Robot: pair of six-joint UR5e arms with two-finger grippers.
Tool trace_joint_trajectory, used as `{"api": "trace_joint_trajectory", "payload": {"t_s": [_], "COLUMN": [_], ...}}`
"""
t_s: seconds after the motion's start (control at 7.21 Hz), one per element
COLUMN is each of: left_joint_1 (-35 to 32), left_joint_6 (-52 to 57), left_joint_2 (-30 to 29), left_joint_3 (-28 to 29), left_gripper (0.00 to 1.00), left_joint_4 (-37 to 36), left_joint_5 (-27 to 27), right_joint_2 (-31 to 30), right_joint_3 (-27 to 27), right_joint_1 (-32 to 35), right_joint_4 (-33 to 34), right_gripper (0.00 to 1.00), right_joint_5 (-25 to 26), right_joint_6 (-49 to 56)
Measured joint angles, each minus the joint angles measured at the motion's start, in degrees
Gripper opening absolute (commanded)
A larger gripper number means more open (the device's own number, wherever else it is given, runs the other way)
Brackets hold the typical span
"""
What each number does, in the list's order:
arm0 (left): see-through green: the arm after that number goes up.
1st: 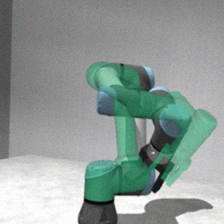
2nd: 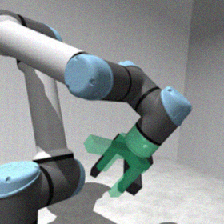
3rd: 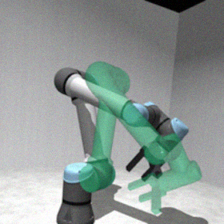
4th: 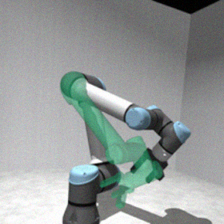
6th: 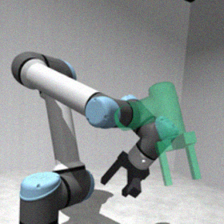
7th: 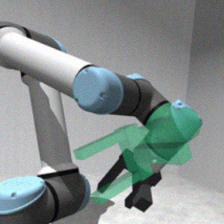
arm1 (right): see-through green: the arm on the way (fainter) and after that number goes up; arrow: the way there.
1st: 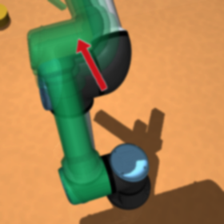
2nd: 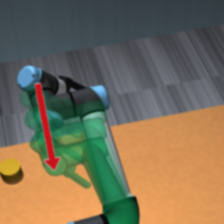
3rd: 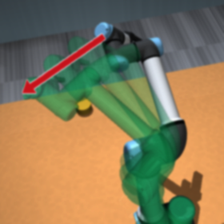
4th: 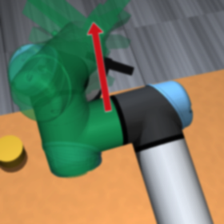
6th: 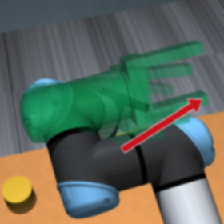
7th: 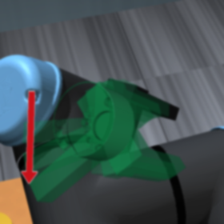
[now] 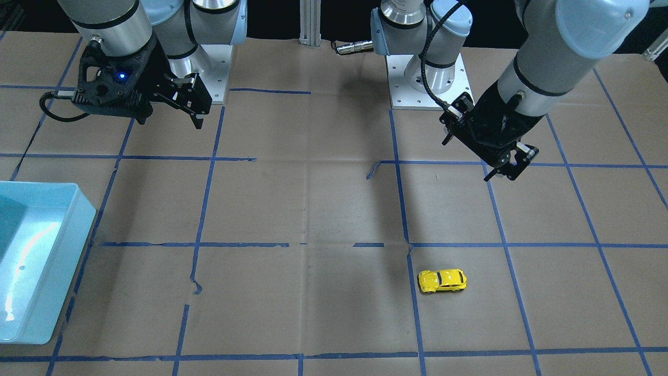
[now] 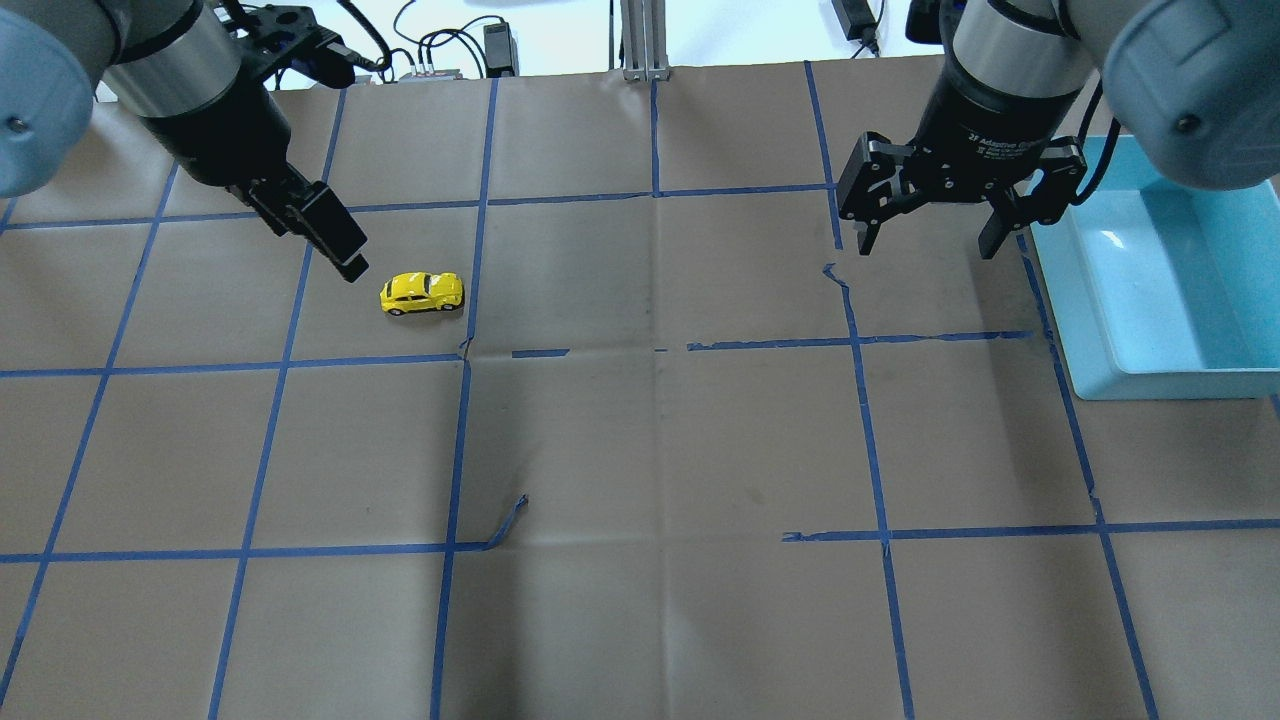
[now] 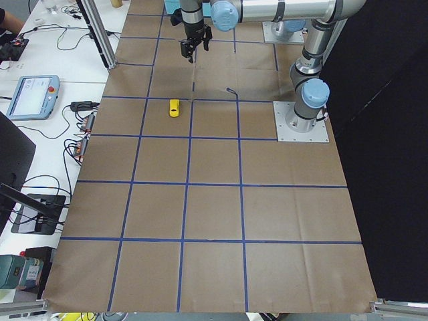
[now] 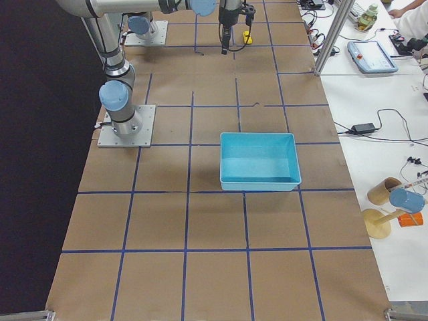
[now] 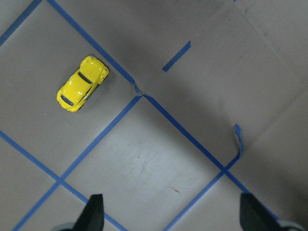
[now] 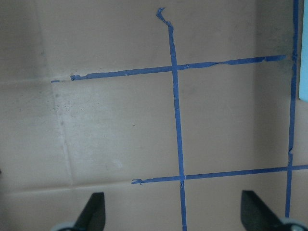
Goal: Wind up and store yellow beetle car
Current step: 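Lower the left gripper down onto the yellow beetle car, then close the left gripper on the yellow car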
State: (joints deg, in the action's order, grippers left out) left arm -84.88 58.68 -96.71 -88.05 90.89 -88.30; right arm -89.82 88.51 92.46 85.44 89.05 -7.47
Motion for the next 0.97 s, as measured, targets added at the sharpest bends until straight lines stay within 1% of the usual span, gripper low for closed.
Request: {"api": "trace_joint_trajectory", "payload": {"t_s": [0.28, 0.42, 0.55, 0.69, 0.83, 0.97], "left_joint_1": [0.3, 0.3, 0.6, 1.2, 1.8, 2.1], "left_joint_6": [21.6, 27.8, 31.5, 33.4, 34.2, 34.5], "left_joint_2": [-6.8, -10.4, -14.1, -17.7, -20.4, -22.0], "left_joint_3": [-1.1, -2.3, -3.6, -4.5, -4.7, -4.7], "left_gripper": [0.97, 0.96, 0.95, 0.95, 0.93, 0.93], "left_joint_4": [-9.8, -16.9, -24.4, -30.2, -33.0, -34.2], "left_joint_5": [-0.7, -1.0, -1.1, -1.2, -1.2, -1.3], "right_joint_2": [0.1, 0.1, 0.1, 0.0, 0.0, 0.0], "right_joint_3": [0.0, 0.1, 0.1, 0.2, 0.2, 0.3], "right_joint_1": [0.0, 0.0, 0.0, 0.0, 0.0, 0.0], "right_joint_4": [0.1, 0.2, 0.3, 0.4, 0.4, 0.4], "right_gripper": [1.0, 1.0, 1.0, 1.0, 1.0, 1.0], "right_joint_5": [0.0, 0.0, 0.0, 0.1, 0.1, 0.1], "right_joint_6": [0.0, 0.0, 0.0, 0.0, 0.0, 0.0]}}
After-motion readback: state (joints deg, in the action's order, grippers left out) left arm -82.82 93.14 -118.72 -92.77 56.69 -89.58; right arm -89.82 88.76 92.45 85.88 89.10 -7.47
